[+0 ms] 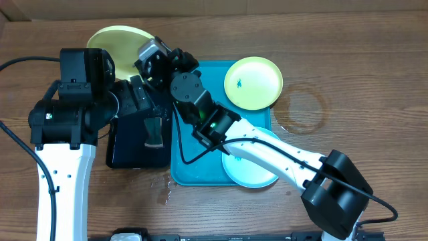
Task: Clean dirty plates on tray and stack at the side
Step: 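Swing the yellow plate over the teal tray toward the right side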
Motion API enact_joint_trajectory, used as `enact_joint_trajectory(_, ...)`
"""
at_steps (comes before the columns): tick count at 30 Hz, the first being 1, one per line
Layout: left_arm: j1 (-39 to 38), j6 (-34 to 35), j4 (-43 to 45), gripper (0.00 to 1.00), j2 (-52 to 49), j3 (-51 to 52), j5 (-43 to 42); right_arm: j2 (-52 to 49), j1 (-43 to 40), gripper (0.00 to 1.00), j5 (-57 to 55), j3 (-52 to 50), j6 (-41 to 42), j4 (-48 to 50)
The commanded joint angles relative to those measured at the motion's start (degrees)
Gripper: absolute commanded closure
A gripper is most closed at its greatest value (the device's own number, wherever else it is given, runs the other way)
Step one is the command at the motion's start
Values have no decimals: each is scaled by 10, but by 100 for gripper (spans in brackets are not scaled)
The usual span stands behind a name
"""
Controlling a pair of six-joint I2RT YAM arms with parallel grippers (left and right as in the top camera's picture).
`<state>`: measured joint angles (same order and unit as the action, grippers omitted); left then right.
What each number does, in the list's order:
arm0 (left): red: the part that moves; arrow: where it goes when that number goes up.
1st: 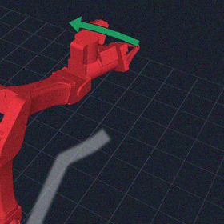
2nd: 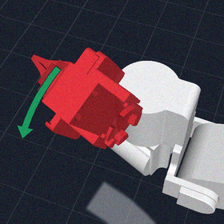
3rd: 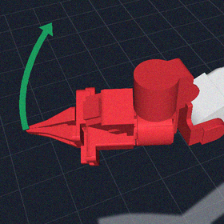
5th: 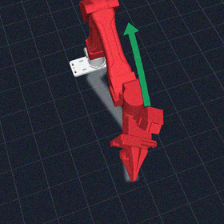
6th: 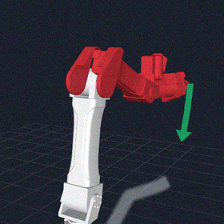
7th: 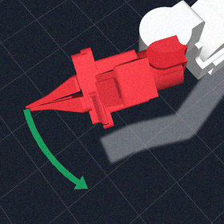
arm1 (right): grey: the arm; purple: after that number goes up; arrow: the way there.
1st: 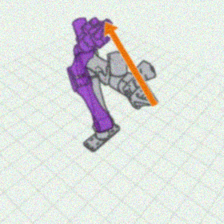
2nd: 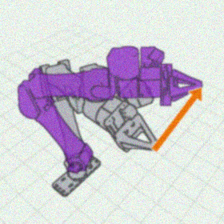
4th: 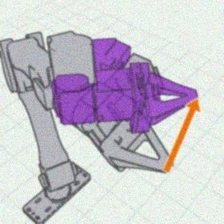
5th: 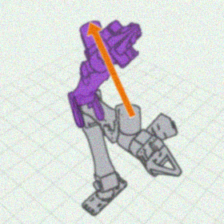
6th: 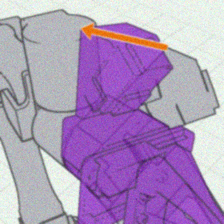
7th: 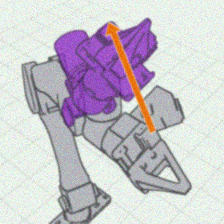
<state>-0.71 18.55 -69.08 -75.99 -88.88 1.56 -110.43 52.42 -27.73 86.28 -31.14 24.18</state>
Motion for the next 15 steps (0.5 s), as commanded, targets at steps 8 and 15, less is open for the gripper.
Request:
enact_joint_trajectory(8, 4, 9, 0, 0, 3, -5, 5, 28, 18, 96, -50, 17, -69, 75)
enact_joint_trajectory(15, 4, 9, 0, 0, 3, -5, 4, 28, 19, 96, -53, 17, -68, 81)
